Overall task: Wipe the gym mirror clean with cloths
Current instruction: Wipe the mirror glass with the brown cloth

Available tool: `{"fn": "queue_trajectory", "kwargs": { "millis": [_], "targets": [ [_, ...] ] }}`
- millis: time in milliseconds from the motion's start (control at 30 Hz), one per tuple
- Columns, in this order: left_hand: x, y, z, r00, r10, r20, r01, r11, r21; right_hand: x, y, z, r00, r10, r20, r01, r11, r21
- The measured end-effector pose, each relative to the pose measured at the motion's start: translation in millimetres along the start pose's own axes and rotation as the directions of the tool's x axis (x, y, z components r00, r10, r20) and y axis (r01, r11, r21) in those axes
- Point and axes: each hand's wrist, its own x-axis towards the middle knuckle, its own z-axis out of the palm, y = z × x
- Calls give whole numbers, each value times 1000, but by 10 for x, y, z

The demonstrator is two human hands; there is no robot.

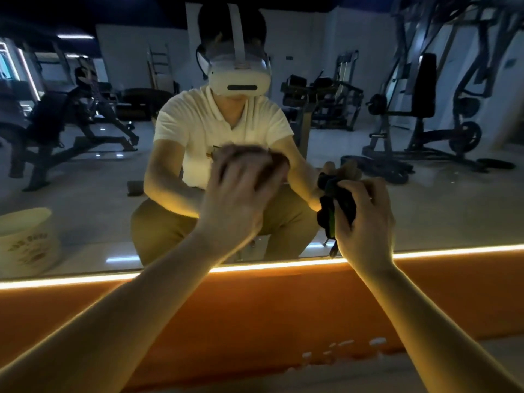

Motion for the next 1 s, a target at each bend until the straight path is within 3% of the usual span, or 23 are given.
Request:
{"fn": "queue_trajectory", "kwargs": {
  "millis": [67,133,167,233,300,400,500,567,633,700,767,833,900,1000],
  "targets": [
    [240,-24,37,980,-170,-105,175,984,39,-6,-9,-1,1000,11,-2,-11,1000,9],
    [189,112,116,968,-227,-112,228,974,5,-6,10,-18,999,38,-3,-38,999,8],
    [68,224,177,982,-171,-76,170,985,-17,-10,31,-30,999,52,-2,-52,999,7],
    [-229,530,276,993,86,77,-81,995,-59,-28,95,-67,997,74,0,-74,997,-9],
    [-516,833,398,901,317,295,-310,948,-72,-68,174,-110,994,105,23,-104,994,-39],
    [-703,1013,566,824,371,428,-368,925,-92,-168,309,-194,986,163,44,-159,984,-85],
    [-528,808,569,869,380,316,-396,918,-15,-207,454,-274,985,172,13,-170,981,-97],
    [-198,606,450,947,287,143,-291,957,8,-191,507,-283,983,183,-11,-183,979,-87],
    [209,428,345,999,29,-45,-29,1000,10,-172,499,-247,973,231,-21,-232,970,-76],
    [431,329,333,974,-179,-141,180,984,-7,-163,460,-198,955,292,-39,-294,953,-66],
    [386,402,364,971,-190,-144,189,982,-18,-155,432,-170,946,322,-50,-324,945,-51],
    [38,684,472,999,-23,-39,22,999,-24,-141,424,-176,949,311,-45,-313,948,-49],
    [-341,1029,513,945,229,234,-221,974,-57,-148,424,-208,940,342,-14,-342,937,-63],
    [-486,1074,522,866,297,402,-288,954,-84,-251,387,-228,919,388,69,-384,921,-62]
  ]
}}
